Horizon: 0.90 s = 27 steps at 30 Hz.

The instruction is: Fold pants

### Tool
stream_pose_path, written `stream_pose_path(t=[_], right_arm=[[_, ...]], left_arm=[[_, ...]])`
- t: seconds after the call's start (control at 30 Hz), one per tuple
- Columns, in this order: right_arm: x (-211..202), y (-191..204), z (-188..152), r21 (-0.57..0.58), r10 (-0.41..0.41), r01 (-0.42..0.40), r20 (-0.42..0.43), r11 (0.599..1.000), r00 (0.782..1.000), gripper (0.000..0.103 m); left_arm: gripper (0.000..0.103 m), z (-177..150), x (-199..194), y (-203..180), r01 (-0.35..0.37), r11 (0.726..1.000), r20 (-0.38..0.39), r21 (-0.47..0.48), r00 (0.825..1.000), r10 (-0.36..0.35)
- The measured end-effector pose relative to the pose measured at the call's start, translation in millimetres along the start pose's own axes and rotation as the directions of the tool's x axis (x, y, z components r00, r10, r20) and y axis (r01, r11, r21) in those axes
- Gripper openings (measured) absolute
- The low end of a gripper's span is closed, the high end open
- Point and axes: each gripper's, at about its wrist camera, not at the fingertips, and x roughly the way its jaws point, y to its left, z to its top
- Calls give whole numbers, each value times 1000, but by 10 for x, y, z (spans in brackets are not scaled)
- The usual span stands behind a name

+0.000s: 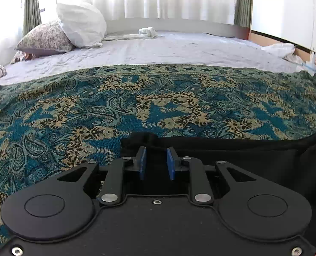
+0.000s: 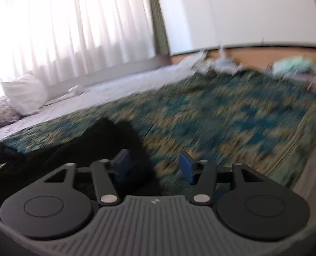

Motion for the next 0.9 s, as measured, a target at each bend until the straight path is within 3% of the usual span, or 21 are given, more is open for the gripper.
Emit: stream_pose_path(t=[0.07,0.17,0.27,0.33,0.4,0.63,0.77,0.9], right_arm=[[-32,60,136,-44,9,-7,27,999,1000,66],[7,270,327,-107,105,-102,21,989,994,66],[169,599,408,-199,225,-228,-41,953,974,69],[309,812,385,-250,257,-271,-85,930,963,69],[446,983,334,-311,255,-285,-136,907,957,69],[803,1061,157,-459,80,-156,-181,875,980,64],[961,815,213,-312,91,-166,-241,936,966,70],[1054,696,214,-220,106,-168,-270,961,957,74]], left_arm=[[22,8,3,-33,-11,1000,4,7,1000,11],[23,-1,3,-39,-11,1000,5,7,1000,11],[23,-6,10,-12,-1,1000,5,-6,1000,1],[23,-11,17,7,5,1000,6,-14,1000,-4],[23,-13,17,7,3,1000,6,-12,1000,-3],[23,-19,19,-1,1,1000,8,-8,1000,-1],[23,-17,27,24,13,1000,7,-25,1000,-13],[23,-14,33,45,22,999,6,-41,1000,-22]])
